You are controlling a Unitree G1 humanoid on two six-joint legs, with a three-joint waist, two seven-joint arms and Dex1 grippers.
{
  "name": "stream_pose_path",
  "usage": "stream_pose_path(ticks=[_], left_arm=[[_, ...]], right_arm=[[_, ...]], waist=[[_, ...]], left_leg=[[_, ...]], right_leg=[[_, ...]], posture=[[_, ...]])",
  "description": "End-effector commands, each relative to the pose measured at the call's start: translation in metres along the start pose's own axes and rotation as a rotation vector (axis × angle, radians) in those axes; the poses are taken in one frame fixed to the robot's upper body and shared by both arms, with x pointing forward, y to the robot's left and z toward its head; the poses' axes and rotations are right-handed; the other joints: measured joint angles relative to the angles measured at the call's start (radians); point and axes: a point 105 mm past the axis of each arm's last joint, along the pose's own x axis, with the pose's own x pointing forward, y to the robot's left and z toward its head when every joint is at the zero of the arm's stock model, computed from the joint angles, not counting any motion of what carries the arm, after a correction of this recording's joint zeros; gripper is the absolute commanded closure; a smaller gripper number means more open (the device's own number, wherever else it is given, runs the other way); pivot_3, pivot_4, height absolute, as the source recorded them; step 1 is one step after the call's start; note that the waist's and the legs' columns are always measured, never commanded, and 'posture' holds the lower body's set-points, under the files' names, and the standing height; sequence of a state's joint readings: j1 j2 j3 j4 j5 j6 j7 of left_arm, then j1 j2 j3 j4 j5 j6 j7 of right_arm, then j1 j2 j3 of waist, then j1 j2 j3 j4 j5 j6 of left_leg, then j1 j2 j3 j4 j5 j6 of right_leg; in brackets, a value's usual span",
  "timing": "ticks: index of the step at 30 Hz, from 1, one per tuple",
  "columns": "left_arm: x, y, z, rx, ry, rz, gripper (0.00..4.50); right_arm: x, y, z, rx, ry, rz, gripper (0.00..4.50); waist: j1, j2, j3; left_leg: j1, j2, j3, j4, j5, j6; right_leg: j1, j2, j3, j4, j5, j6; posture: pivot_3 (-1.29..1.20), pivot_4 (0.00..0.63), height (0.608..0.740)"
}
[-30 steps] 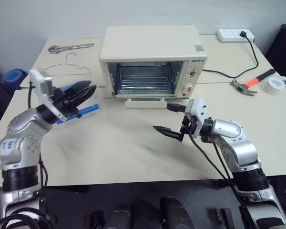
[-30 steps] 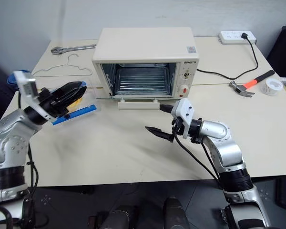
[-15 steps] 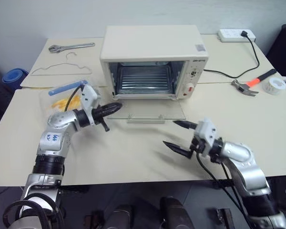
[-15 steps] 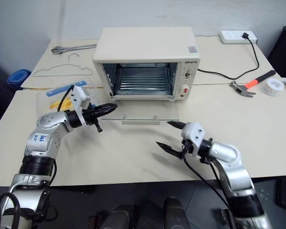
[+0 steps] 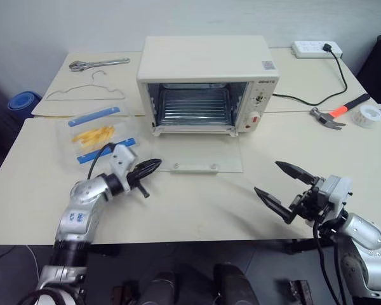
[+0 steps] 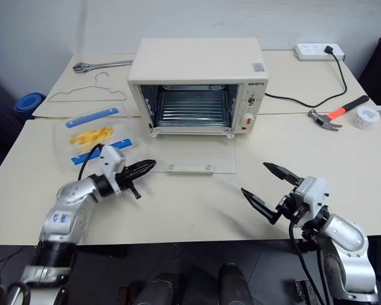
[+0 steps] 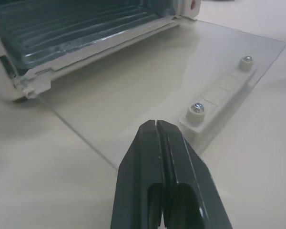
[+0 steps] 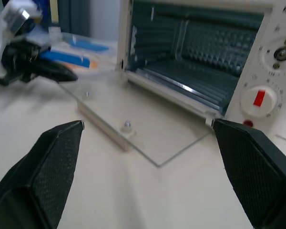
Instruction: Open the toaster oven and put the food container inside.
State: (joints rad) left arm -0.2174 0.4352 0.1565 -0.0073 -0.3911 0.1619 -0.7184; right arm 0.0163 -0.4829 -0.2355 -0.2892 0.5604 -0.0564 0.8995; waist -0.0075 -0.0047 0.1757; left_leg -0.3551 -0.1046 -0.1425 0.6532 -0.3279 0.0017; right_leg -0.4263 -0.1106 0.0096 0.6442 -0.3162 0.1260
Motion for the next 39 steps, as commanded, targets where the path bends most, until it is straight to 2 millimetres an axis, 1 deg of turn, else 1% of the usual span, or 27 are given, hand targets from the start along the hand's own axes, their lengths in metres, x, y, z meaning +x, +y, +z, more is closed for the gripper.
stream_pose_path(ticks=[1, 4, 5, 7, 8, 9, 10, 11, 12, 14, 16, 17, 19, 20, 23, 25, 27, 29, 32, 34, 35, 36, 37, 39], left_arm=[[-0.058, 0.030, 0.032, -0.021, -0.137, 0.226, 3.26], [-0.116, 0.046, 0.023, -0.059, -0.081, 0.416, 2.35], [-0.128, 0.048, 0.020, -0.070, -0.067, 0.457, 2.06], [-0.174, 0.062, 0.011, -0.125, -0.043, 0.648, 1.46], [-0.192, 0.067, 0.008, -0.139, -0.036, 0.726, 1.17], [-0.204, 0.071, 0.007, -0.154, -0.026, 0.786, 0.86], [-0.209, 0.073, 0.009, -0.166, -0.031, 0.816, 0.54], [-0.209, 0.076, 0.011, -0.186, -0.027, 0.830, 0.23], [-0.208, 0.079, 0.015, -0.202, -0.022, 0.837, 0.01], [-0.202, 0.084, 0.021, -0.220, -0.014, 0.834, 0.01], [-0.191, 0.092, 0.031, -0.211, 0.016, 0.805, 0.01], [-0.181, 0.098, 0.037, -0.220, 0.035, 0.778, 0.01], [-0.158, 0.116, 0.054, -0.233, 0.095, 0.729, 0.01], [-0.150, 0.126, 0.061, -0.239, 0.131, 0.725, 0.01], [-0.139, 0.152, 0.069, -0.289, 0.218, 0.793, 0.01], [-0.126, 0.162, 0.072, -0.336, 0.249, 0.791, 0.01], [-0.114, 0.166, 0.072, -0.376, 0.270, 0.761, 0.01], [-0.108, 0.171, 0.065, -0.395, 0.327, 0.763, 0.01], [-0.116, 0.188, 0.048, -0.348, 0.446, 0.857, 0.01], [-0.116, 0.193, 0.043, -0.353, 0.471, 0.866, 0.01], [-0.115, 0.194, 0.042, -0.354, 0.478, 0.864, 0.30], [-0.114, 0.196, 0.042, -0.359, 0.478, 0.863, 0.39], [-0.111, 0.196, 0.043, -0.369, 0.472, 0.853, 0.61], [-0.109, 0.197, 0.043, -0.375, 0.469, 0.848, 1.25]], right_arm=[[0.017, 0.009, 0.024, -0.050, -0.130, 0.063, 0.00], [0.029, 0.016, 0.029, -0.070, -0.172, 0.116, 0.00], [0.031, 0.018, 0.029, -0.072, -0.179, 0.128, 0.00], [0.039, 0.026, 0.030, -0.078, -0.201, 0.178, 0.00], [0.042, 0.030, 0.030, -0.085, -0.208, 0.205, 0.00], [0.044, 0.033, 0.030, -0.088, -0.211, 0.228, 0.00], [0.045, 0.035, 0.029, -0.092, -0.213, 0.245, 0.00], [0.045, 0.036, 0.029, -0.094, -0.215, 0.257, 0.00], [0.046, 0.037, 0.029, -0.092, -0.215, 0.267, 0.00], [0.046, 0.037, 0.029, -0.092, -0.214, 0.275, 0.00], [0.046, 0.037, 0.027, -0.087, -0.209, 0.277, 0.00], [0.046, 0.036, 0.026, -0.085, -0.202, 0.277, 0.00], [0.047, 0.033, 0.022, -0.085, -0.188, 0.276, 0.00], [0.047, 0.031, 0.021, -0.085, -0.181, 0.273, 0.00], [0.047, 0.029, 0.018, -0.083, -0.171, 0.263, 0.00], [0.047, 0.028, 0.016, -0.079, -0.163, 0.252, 0.00], [0.047, 0.028, 0.014, -0.073, -0.157, 0.247, 0.00], [0.048, 0.031, 0.013, -0.068, -0.155, 0.255, 0.00], [0.049, 0.033, 0.014, -0.070, -0.160, 0.246, 0.00], [0.048, 0.032, 0.013, -0.072, -0.156, 0.232, 0.00], [0.047, 0.032, 0.013, -0.073, -0.153, 0.226, 0.00], [0.046, 0.032, 0.012, -0.073, -0.151, 0.222, 0.00], [0.046, 0.032, 0.012, -0.075, -0.149, 0.216, 0.00], [0.045, 0.032, 0.012, -0.079, -0.145, 0.201, 0.00]], waist=[[0.003, 0.000, 0.000], [0.005, 0.000, 0.000], [0.007, 0.000, 0.000], [0.011, -0.001, 0.000], [0.014, -0.001, 0.000], [0.018, -0.001, 0.000], [0.023, -0.001, 0.000], [0.030, -0.001, 0.000], [0.036, -0.001, 0.000], [0.042, -0.001, 0.000], [0.045, -0.003, -0.001], [0.045, -0.003, -0.001], [0.047, -0.004, -0.001], [0.047, -0.004, -0.001], [0.033, -0.004, -0.001], [0.022, -0.003, -0.002], [0.004, -0.004, -0.002], [-0.006, -0.005, -0.002], [-0.027, -0.005, -0.002], [-0.032, -0.005, -0.002], [-0.032, -0.005, -0.002], [-0.030, -0.006, -0.002], [-0.027, -0.006, -0.002], [-0.020, -0.006, -0.002]], left_leg=[[0.000, 0.001, 0.000, 0.000, 0.000, 0.000], [0.000, 0.002, 0.000, -0.001, -0.001, -0.001], [0.000, 0.002, 0.000, -0.001, -0.001, -0.001], [0.000, 0.001, 0.000, 0.000, -0.001, -0.001], [0.000, 0.001, -0.001, 0.000, -0.001, 0.000], [0.000, 0.001, -0.001, 0.001, -0.001, 0.000], [0.000, 0.001, -0.002, 0.001, -0.001, 0.000], [0.000, 0.001, -0.003, 0.002, -0.001, 0.000], [0.000, 0.001, -0.004, 0.002, -0.001, 0.000], [0.001, 0.000, -0.012, 0.004, -0.001, 0.000], [0.002, -0.001, -0.013, 0.004, -0.002, 0.000], [0.002, -0.001, -0.013, 0.004, -0.002, 0.000], [0.003, -0.001, -0.014, 0.004, -0.001, 0.000], [0.003, -0.001, -0.014, 0.004, -0.001, 0.000], [0.003, -0.002, -0.014, 0.002, -0.001, -0.001], [0.005, -0.003, -0.012, -0.002, -0.001, 0.000], [0.004, -0.003, -0.012, -0.004, -0.002, 0.001], [0.001, -0.004, -0.012, -0.004, -0.002, 0.000], [0.000, -0.004, -0.012, -0.004, -0.003, 0.000], [0.001, -0.005, -0.012, -0.003, -0.003, 0.000], [0.001, -0.005, -0.012, -0.003, -0.003, 0.000], [0.001, -0.005, -0.012, -0.002, -0.003, -0.001], [0.001, -0.005, -0.012, -0.001, -0.003, -0.001], [0.001, -0.005, -0.012, 0.000, -0.003, -0.001]], right_leg=[[0.000, 0.001, 0.000, 0.000, 0.000, 0.000], [0.000, 0.002, 0.000, -0.001, 0.000, -0.001], [0.000, 0.002, 0.000, -0.001, 0.000, -0.001], [0.001, 0.001, 0.000, -0.002, 0.000, -0.001], [0.002, 0.001, 0.000, -0.003, 0.000, -0.001], [0.002, 0.001, 0.000, -0.003, 0.000, -0.001], [0.003, 0.001, 0.000, -0.004, 0.000, -0.001], [0.004, 0.001, -0.001, -0.005, 0.000, -0.001], [0.006, 0.001, -0.001, -0.007, 0.000, -0.001], [0.011, 0.000, -0.002, -0.008, 0.000, -0.001], [0.014, 0.000, -0.002, -0.010, 0.000, -0.002], [0.014, 0.000, -0.002, -0.011, 0.000, -0.002], [0.014, 0.000, -0.002, -0.010, 0.000, -0.002], [0.014, 0.001, -0.003, -0.009, 0.000, -0.002], [0.013, 0.002, -0.003, -0.008, 0.000, -0.002], [0.011, 0.001, -0.003, -0.007, 0.000, -0.002], [0.007, 0.001, -0.004, -0.002, 0.001, -0.001], [0.000, 0.001, -0.004, 0.002, 0.001, -0.001], [-0.003, 0.001, -0.004, 0.002, 0.001, -0.001], [-0.004, 0.002, -0.004, 0.002, 0.001, -0.001], [-0.004, 0.002, -0.003, 0.002, 0.001, -0.001], [-0.005, 0.002, -0.003, 0.002, 0.001, -0.001], [-0.005, 0.002, -0.003, 0.002, 0.001, -0.001], [-0.005, 0.002, -0.003, 0.002, 0.001, -0.001]], posture=[[0.00, 0.150, 0.740], [0.00, 0.150, 0.740], [0.00, 0.150, 0.740], [0.00, 0.150, 0.740], [0.00, 0.150, 0.740], [0.00, 0.150, 0.740], [0.00, 0.150, 0.740], [0.00, 0.150, 0.740], [0.00, 0.150, 0.740], [0.00, 0.150, 0.740], [0.00, 0.150, 0.740], [0.00, 0.150, 0.740], [0.00, 0.150, 0.740], [0.00, 0.150, 0.740], [0.00, 0.150, 0.740], [0.00, 0.150, 0.740], [0.00, 0.150, 0.740], [0.00, 0.150, 0.740], [0.00, 0.150, 0.740], [0.00, 0.150, 0.740], [0.00, 0.150, 0.740], [0.00, 0.150, 0.740], [0.00, 0.150, 0.740], [0.00, 0.150, 0.740]])
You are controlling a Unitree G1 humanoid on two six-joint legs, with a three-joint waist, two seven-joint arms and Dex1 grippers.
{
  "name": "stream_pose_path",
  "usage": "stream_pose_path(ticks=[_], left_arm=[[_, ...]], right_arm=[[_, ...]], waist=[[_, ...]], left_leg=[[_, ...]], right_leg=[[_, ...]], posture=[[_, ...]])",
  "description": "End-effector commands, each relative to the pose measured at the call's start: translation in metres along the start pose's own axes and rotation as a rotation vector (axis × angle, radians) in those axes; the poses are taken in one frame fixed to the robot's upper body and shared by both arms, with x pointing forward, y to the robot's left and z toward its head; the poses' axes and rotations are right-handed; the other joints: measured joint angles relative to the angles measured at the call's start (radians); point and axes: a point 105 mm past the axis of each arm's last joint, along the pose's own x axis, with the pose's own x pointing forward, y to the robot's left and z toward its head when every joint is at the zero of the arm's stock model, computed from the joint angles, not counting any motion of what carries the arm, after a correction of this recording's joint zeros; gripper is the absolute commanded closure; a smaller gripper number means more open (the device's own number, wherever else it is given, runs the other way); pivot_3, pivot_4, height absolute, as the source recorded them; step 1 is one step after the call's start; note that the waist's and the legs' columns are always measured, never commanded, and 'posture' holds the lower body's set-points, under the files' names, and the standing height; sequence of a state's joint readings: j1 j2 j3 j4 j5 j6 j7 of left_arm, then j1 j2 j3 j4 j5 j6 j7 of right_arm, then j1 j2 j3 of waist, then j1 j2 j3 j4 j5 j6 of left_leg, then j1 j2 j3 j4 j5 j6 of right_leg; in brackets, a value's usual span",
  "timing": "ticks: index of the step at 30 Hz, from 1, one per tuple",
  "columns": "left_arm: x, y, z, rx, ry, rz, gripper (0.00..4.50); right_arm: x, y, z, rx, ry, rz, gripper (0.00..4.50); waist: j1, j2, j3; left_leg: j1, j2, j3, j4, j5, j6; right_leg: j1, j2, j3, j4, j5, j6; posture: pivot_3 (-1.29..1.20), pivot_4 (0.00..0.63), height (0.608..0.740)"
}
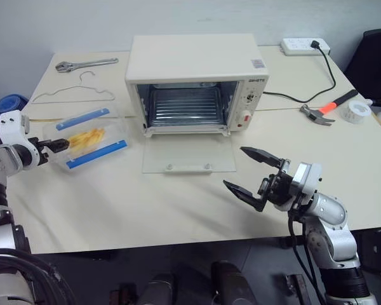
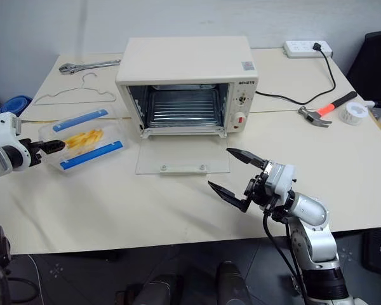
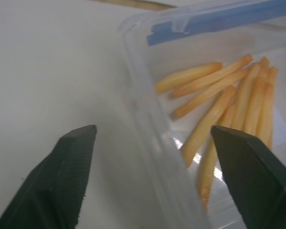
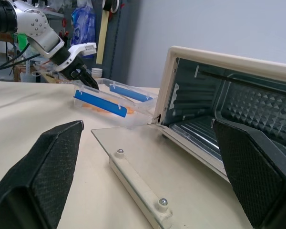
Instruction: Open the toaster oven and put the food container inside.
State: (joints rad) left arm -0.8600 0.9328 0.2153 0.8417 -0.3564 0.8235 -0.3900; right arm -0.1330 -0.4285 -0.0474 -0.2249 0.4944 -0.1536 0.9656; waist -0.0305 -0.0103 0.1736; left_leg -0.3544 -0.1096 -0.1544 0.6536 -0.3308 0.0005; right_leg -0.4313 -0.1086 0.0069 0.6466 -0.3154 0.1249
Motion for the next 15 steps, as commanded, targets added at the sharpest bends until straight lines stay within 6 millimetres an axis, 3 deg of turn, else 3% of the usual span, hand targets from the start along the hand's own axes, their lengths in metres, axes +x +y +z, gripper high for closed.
stream_pose_path(ticks=[1, 8, 11, 15], left_arm=[[-0.007, 0.005, 0.017, 0.014, -0.045, 0.006, 1.47], [-0.006, 0.004, 0.023, 0.000, -0.070, -0.011, 3.55], [-0.017, 0.004, 0.036, 0.028, -0.099, -0.043, 4.35], [-0.036, -0.008, 0.049, 0.109, -0.104, -0.109, 4.39]], right_arm=[[0.001, 0.000, 0.012, -0.049, -0.032, -0.017, 0.00], [0.001, -0.005, 0.014, -0.082, -0.017, -0.052, 0.00], [0.000, -0.006, 0.013, -0.082, -0.006, -0.048, 0.00], [-0.004, -0.008, 0.011, -0.080, 0.010, -0.050, 0.00]], waist=[[0.005, 0.000, 0.000], [0.003, 0.000, 0.000], [0.003, -0.001, 0.000], [0.003, -0.002, 0.001]], left_leg=[[0.000, 0.000, 0.000, 0.000, 0.000, 0.000], [0.000, -0.001, 0.000, 0.001, 0.000, 0.000], [0.000, -0.001, 0.000, 0.001, 0.000, 0.000], [-0.001, -0.001, 0.000, 0.001, 0.000, 0.000]], right_leg=[[0.000, 0.000, 0.000, 0.000, 0.000, 0.000], [0.000, 0.000, 0.000, 0.001, 0.000, 0.000], [0.000, 0.000, 0.001, 0.002, 0.000, 0.000], [-0.002, 0.000, 0.001, 0.006, 0.000, 0.000]], posture=[[0.00, 0.150, 0.740], [0.00, 0.150, 0.740], [0.00, 0.150, 0.740], [0.00, 0.150, 0.740]])
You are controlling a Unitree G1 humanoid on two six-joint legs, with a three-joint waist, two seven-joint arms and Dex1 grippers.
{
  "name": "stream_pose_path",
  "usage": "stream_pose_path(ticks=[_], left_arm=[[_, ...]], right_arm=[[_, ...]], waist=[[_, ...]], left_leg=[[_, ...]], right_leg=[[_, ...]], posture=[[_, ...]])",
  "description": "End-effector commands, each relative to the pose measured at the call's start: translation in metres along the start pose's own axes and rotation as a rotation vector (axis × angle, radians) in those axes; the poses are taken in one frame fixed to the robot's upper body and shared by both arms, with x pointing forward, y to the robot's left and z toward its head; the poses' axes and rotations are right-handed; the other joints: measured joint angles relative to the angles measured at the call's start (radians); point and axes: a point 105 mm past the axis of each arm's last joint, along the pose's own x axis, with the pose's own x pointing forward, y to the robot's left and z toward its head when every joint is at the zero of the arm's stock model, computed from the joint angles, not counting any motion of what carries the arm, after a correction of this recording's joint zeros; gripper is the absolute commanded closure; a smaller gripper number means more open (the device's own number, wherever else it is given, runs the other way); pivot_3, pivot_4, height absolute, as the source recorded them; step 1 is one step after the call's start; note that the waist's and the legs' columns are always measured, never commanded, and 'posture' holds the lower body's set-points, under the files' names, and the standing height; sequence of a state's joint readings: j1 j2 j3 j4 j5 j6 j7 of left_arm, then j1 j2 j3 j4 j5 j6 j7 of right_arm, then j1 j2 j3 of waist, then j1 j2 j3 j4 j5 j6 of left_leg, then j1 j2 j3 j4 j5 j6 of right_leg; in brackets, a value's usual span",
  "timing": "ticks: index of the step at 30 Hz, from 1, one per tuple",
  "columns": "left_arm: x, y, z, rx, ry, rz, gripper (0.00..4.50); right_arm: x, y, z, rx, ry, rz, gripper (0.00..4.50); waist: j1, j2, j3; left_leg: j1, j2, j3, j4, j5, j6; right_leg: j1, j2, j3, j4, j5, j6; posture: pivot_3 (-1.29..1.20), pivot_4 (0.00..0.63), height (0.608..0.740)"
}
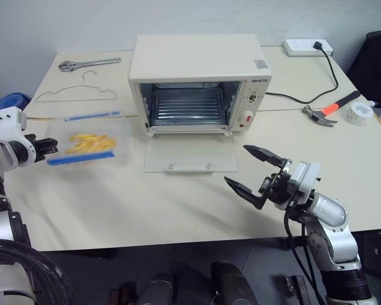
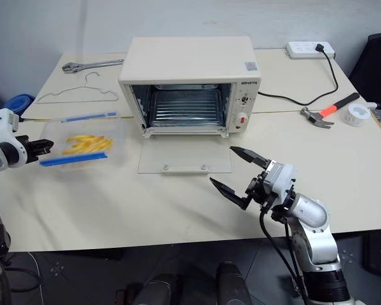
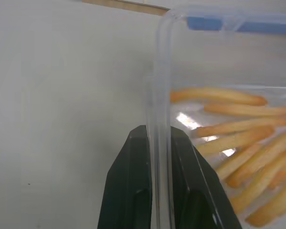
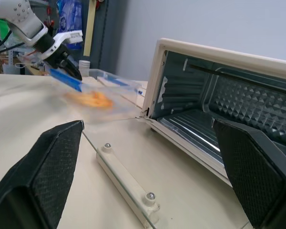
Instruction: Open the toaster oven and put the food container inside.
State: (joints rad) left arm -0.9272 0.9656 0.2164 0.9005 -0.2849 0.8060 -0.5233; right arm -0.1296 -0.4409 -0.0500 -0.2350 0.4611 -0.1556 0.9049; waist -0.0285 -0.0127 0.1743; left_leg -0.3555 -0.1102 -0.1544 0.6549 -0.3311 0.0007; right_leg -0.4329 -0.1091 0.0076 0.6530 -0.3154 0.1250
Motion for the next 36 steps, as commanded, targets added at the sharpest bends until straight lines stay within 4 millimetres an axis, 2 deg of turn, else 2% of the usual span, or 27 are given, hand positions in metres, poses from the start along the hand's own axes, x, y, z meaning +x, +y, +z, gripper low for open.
stream_pose_path(ticks=[1, 4, 6, 11, 13, 19, 26, 33, 34, 36], left_arm=[[-0.029, -0.012, 0.034, 0.107, -0.076, -0.055, 4.39], [-0.042, -0.032, 0.029, 0.162, -0.018, -0.108, 4.39], [-0.050, -0.052, 0.023, 0.186, 0.017, -0.158, 4.39], [-0.062, -0.122, 0.005, 0.203, 0.060, -0.310, 4.39], [-0.059, -0.143, 0.004, 0.197, 0.042, -0.339, 4.39], [-0.044, -0.187, 0.004, 0.180, -0.022, -0.375, 4.39], [-0.021, -0.223, 0.000, 0.099, -0.023, -0.390, 4.39], [-0.007, -0.238, -0.005, 0.103, -0.019, -0.398, 4.39], [-0.006, -0.240, -0.006, 0.101, -0.016, -0.404, 3.64], [-0.004, -0.242, -0.005, 0.105, -0.026, -0.411, 3.17]], right_arm=[[-0.005, -0.004, 0.011, -0.045, -0.019, -0.002, 0.00], [-0.007, -0.005, 0.010, -0.044, -0.003, 0.003, 0.00], [-0.008, -0.007, 0.009, -0.044, 0.009, 0.000, 0.00], [-0.016, -0.012, 0.010, -0.049, 0.054, -0.032, 0.00], [-0.019, -0.012, 0.011, -0.049, 0.070, -0.042, 0.00], [-0.022, -0.010, 0.012, -0.047, 0.087, -0.068, 0.00], [-0.026, -0.004, 0.013, -0.044, 0.082, -0.117, 0.00], [-0.030, -0.005, 0.013, -0.048, 0.078, -0.156, 0.00], [-0.030, -0.004, 0.012, -0.047, 0.077, -0.159, 0.00], [-0.031, -0.004, 0.012, -0.046, 0.077, -0.162, 0.00]], waist=[[0.000, 0.000, 0.000], [0.001, 0.000, 0.000], [0.002, 0.000, 0.000], [0.018, 0.000, 0.000], [0.027, 0.000, 0.000], [0.026, -0.001, 0.001], [0.032, -0.001, 0.001], [0.030, -0.001, 0.001], [0.030, -0.001, 0.001], [0.033, -0.001, 0.001]], left_leg=[[0.000, 0.000, 0.000, 0.000, 0.000, 0.000], [0.000, 0.000, 0.000, 0.000, 0.000, 0.000], [0.000, 0.000, 0.000, 0.000, 0.000, 0.000], [-0.001, 0.000, -0.002, 0.003, 0.000, 0.000], [-0.001, 0.000, -0.001, 0.006, -0.001, 0.001], [-0.001, 0.001, 0.001, 0.008, -0.002, -0.001], [-0.001, 0.001, 0.001, 0.009, -0.003, -0.001], [0.000, 0.002, 0.002, 0.009, -0.003, -0.001], [0.000, 0.002, 0.002, 0.009, -0.003, -0.001], [-0.001, 0.001, 0.002, 0.009, -0.003, -0.001]], right_leg=[[0.000, 0.000, 0.000, 0.000, 0.000, 0.000], [0.000, -0.001, 0.001, 0.000, 0.000, 0.000], [0.000, -0.001, 0.001, 0.000, 0.000, 0.000], [0.002, -0.001, 0.004, 0.000, 0.000, 0.000], [0.002, 0.000, 0.003, 0.000, 0.000, 0.000], [0.002, 0.001, 0.001, 0.000, 0.000, 0.000], [0.002, 0.001, 0.001, -0.001, 0.000, 0.000], [0.002, 0.002, 0.001, -0.001, 0.000, 0.000], [0.002, 0.002, 0.001, -0.001, 0.000, 0.000], [0.002, 0.002, 0.001, -0.001, 0.000, 0.000]], posture=[[0.00, 0.150, 0.740], [0.00, 0.150, 0.740], [0.00, 0.150, 0.740], [0.00, 0.150, 0.740], [0.00, 0.150, 0.740], [0.00, 0.150, 0.740], [0.00, 0.150, 0.740], [0.00, 0.150, 0.740], [0.00, 0.150, 0.740], [0.00, 0.150, 0.740]])
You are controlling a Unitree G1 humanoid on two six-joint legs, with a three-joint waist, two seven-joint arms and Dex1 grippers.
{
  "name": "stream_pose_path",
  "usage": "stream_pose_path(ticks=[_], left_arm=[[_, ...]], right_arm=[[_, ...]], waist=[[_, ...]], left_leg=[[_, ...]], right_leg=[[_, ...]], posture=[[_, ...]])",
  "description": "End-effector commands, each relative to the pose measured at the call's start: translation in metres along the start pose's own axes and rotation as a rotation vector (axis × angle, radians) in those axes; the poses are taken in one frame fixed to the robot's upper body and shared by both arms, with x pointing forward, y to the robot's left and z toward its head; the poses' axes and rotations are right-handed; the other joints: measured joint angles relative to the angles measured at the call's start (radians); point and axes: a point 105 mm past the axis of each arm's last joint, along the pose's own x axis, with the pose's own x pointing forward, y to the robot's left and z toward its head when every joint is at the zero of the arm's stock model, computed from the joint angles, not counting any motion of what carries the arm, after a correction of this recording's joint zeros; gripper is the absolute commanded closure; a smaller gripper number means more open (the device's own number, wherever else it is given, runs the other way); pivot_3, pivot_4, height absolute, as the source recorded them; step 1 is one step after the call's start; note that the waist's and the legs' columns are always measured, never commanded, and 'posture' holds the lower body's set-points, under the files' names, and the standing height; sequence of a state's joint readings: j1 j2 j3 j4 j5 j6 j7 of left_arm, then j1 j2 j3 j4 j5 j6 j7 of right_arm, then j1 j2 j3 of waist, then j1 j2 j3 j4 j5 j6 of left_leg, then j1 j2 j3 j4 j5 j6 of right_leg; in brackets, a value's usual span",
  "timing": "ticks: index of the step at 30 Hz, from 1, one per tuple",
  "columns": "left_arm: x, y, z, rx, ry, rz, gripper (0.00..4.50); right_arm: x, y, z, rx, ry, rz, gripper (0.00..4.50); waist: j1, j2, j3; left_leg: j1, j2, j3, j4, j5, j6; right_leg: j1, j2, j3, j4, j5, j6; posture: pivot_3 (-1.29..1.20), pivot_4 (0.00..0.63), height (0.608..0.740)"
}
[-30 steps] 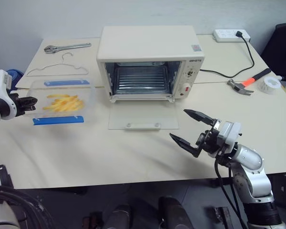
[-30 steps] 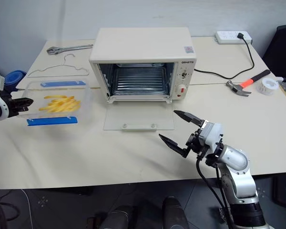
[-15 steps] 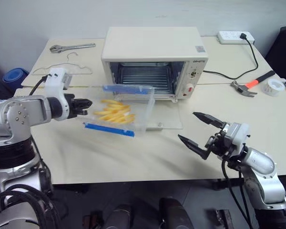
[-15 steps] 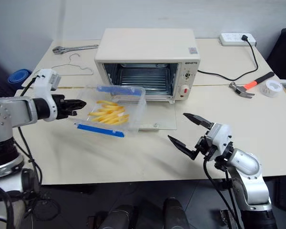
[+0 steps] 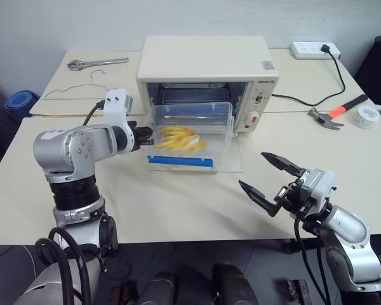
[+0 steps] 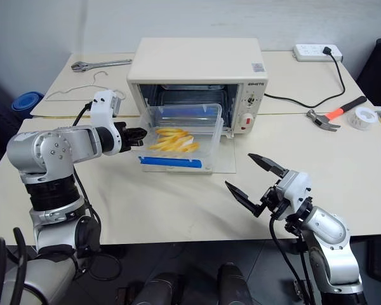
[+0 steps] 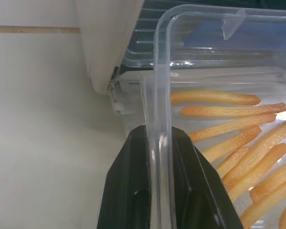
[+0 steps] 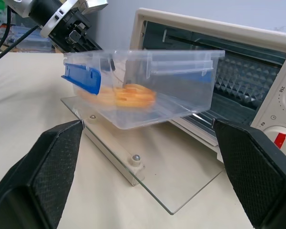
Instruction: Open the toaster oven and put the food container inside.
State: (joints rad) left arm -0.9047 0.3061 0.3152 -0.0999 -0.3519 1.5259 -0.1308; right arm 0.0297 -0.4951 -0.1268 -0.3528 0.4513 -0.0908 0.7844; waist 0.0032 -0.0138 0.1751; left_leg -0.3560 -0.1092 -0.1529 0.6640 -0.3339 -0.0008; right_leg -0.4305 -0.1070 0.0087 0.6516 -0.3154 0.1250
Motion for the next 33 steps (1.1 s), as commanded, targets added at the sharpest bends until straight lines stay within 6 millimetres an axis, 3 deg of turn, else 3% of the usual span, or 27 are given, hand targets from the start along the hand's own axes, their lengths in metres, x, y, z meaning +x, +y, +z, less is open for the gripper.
stream_pose_path(ticks=[1, 5, 9, 13, 15, 18, 20, 22, 25, 28, 30, 33], left_arm=[[0.000, -0.008, 0.014, 0.030, -0.067, -0.023, 2.82], [-0.001, -0.007, 0.021, 0.026, -0.112, -0.052, 1.73], [-0.017, -0.014, 0.037, 0.050, -0.236, -0.196, 1.73], [-0.056, 0.000, 0.045, 0.245, -0.320, -0.368, 1.73], [-0.066, 0.009, 0.042, 0.337, -0.318, -0.409, 1.70], [-0.081, 0.022, 0.022, 0.547, -0.279, -0.517, 2.30], [-0.081, 0.032, -0.014, 0.679, -0.134, -0.595, 2.86], [-0.081, 0.034, -0.043, 0.723, -0.055, -0.684, 3.47], [-0.070, 0.026, -0.064, 0.670, -0.073, -0.740, 4.42], [-0.056, 0.013, -0.072, 0.661, -0.118, -0.752, 4.50], [-0.048, 0.008, -0.071, 0.645, -0.152, -0.737, 4.50], [-0.029, 0.000, -0.066, 0.591, -0.220, -0.669, 4.50]], right_arm=[[-0.003, -0.002, 0.013, -0.042, -0.051, -0.021, 0.00], [-0.007, -0.006, 0.015, -0.038, -0.049, -0.041, 0.00], [-0.008, -0.007, 0.021, -0.021, -0.041, -0.029, 0.00], [-0.006, 0.004, 0.028, 0.085, 0.010, 0.059, 0.00], [-0.006, 0.014, 0.025, 0.131, 0.064, 0.118, 0.39], [-0.003, 0.036, 0.008, 0.166, 0.212, 0.248, 1.23], [0.004, 0.050, -0.004, 0.175, 0.266, 0.304, 1.87], [0.012, 0.059, -0.013, 0.188, 0.291, 0.328, 2.54], [0.028, 0.067, -0.029, 0.178, 0.309, 0.340, 3.57], [0.045, 0.064, -0.041, 0.153, 0.314, 0.310, 4.47], [0.054, 0.057, -0.044, 0.122, 0.308, 0.281, 4.47], [0.071, 0.031, -0.042, 0.070, 0.275, 0.193, 4.47]], waist=[[0.003, 0.000, 0.000], [0.007, 0.000, 0.000], [0.008, 0.000, 0.000], [-0.012, 0.001, 0.000], [-0.009, 0.001, 0.000], [-0.001, 0.002, 0.000], [0.003, 0.002, 0.000], [0.006, 0.003, 0.000], [0.018, 0.002, 0.000], [0.023, 0.002, 0.000], [0.021, 0.002, 0.000], [0.019, 0.002, 0.000]], left_leg=[[0.000, 0.000, 0.000, 0.000, 0.000, 0.000], [0.000, 0.000, 0.000, 0.000, 0.000, 0.000], [0.000, 0.000, 0.000, 0.001, 0.000, 0.000], [0.000, 0.002, 0.001, -0.001, -0.001, -0.001], [0.001, 0.003, 0.001, -0.001, -0.001, -0.002], [0.001, 0.004, -0.001, -0.001, -0.001, -0.002], [0.001, 0.004, -0.001, -0.001, -0.001, -0.001], [0.001, 0.004, -0.001, -0.001, -0.001, -0.001], [0.000, 0.004, -0.002, 0.000, -0.001, -0.001], [-0.001, 0.003, -0.003, 0.001, -0.001, 0.000], [-0.001, 0.003, -0.003, 0.001, -0.001, 0.000], [-0.001, 0.003, -0.002, 0.001, -0.001, 0.000]], right_leg=[[0.000, 0.000, 0.000, 0.000, 0.000, 0.000], [0.000, 0.000, 0.000, 0.000, 0.000, 0.000], [0.000, 0.000, 0.000, 0.000, 0.000, 0.000], [-0.001, 0.001, 0.001, 0.001, 0.000, 0.000], [-0.001, 0.002, 0.001, 0.000, -0.001, -0.002], [0.001, 0.003, 0.000, -0.003, -0.001, -0.003], [0.003, 0.002, -0.001, -0.006, 0.000, -0.004], [0.004, 0.002, 0.000, -0.008, 0.001, -0.005], [0.004, 0.001, 0.000, -0.008, 0.001, -0.005], [0.004, 0.001, 0.000, -0.008, 0.001, -0.004], [0.003, 0.001, 0.000, -0.007, 0.001, -0.004], [0.002, 0.002, -0.001, -0.006, 0.002, -0.004]], posture=[[0.00, 0.150, 0.740], [0.00, 0.150, 0.740], [0.00, 0.150, 0.740], [0.00, 0.150, 0.740], [0.00, 0.150, 0.740], [0.00, 0.150, 0.740], [0.00, 0.150, 0.740], [0.00, 0.150, 0.740], [0.00, 0.150, 0.740], [0.00, 0.150, 0.740], [0.00, 0.150, 0.740], [0.00, 0.150, 0.740]])
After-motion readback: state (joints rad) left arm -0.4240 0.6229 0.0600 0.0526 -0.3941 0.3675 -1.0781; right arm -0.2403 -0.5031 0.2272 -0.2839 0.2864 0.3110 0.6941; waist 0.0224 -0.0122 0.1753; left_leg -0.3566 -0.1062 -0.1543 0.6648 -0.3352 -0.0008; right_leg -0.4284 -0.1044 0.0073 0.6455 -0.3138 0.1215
